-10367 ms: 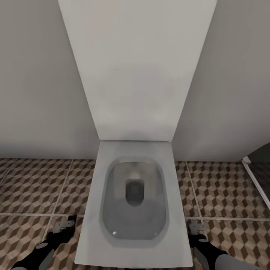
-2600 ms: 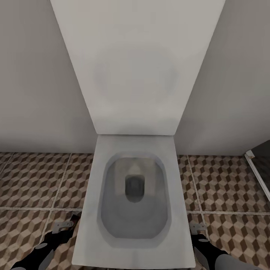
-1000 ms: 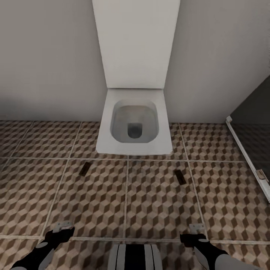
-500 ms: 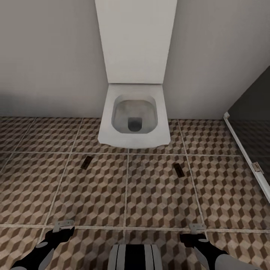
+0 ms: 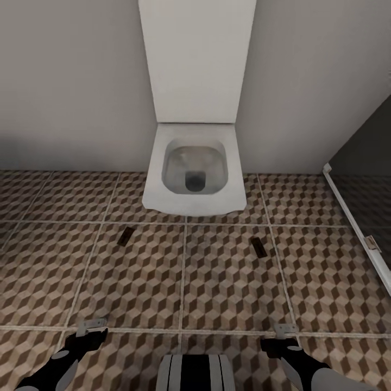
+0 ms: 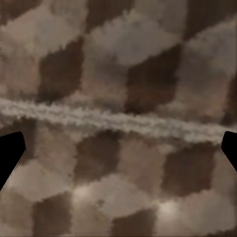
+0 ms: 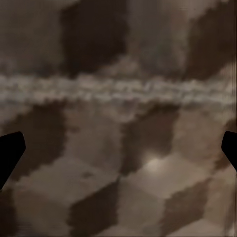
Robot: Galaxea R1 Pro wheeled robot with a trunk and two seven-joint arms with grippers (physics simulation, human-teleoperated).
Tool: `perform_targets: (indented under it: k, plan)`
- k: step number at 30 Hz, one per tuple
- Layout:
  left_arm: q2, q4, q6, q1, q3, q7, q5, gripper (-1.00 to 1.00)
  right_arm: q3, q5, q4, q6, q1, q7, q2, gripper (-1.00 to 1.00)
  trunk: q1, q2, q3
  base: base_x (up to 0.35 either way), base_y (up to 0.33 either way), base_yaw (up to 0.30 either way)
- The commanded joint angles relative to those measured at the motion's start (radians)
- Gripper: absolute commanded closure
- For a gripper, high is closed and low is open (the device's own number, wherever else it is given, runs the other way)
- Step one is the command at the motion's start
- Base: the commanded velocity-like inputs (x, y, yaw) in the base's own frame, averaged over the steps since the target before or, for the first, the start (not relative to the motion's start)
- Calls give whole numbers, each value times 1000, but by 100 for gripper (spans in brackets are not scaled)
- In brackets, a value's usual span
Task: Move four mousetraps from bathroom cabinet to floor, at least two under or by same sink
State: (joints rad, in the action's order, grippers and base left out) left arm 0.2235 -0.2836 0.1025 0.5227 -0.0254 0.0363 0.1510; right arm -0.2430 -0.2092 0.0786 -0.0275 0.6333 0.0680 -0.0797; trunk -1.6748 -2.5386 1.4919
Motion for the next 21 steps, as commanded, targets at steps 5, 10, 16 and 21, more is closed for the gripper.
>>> perform_targets:
  k: [5, 10, 16, 21]
  plan:
    - [0, 2, 0, 0, -3, 4, 10, -100, -9, -10, 0, -3, 0, 3, 0, -100, 2, 1, -19, 0, 0, 0]
    - [0, 3, -4, 0, -5, 8, 10, -100, -9, -10, 0, -3, 0, 3, 0, -100, 5, 2, -38, 0, 0, 0]
    - [0, 3, -5, 0, -5, 10, 11, -100, -9, -8, 0, -12, 0, 3, 3, -100, 7, 4, -61, 0, 0, 0]
    - [0, 3, -7, 0, -4, 8, 12, -100, -11, -8, 0, -22, 0, 3, 3, -100, 10, 5, -81, 0, 0, 0]
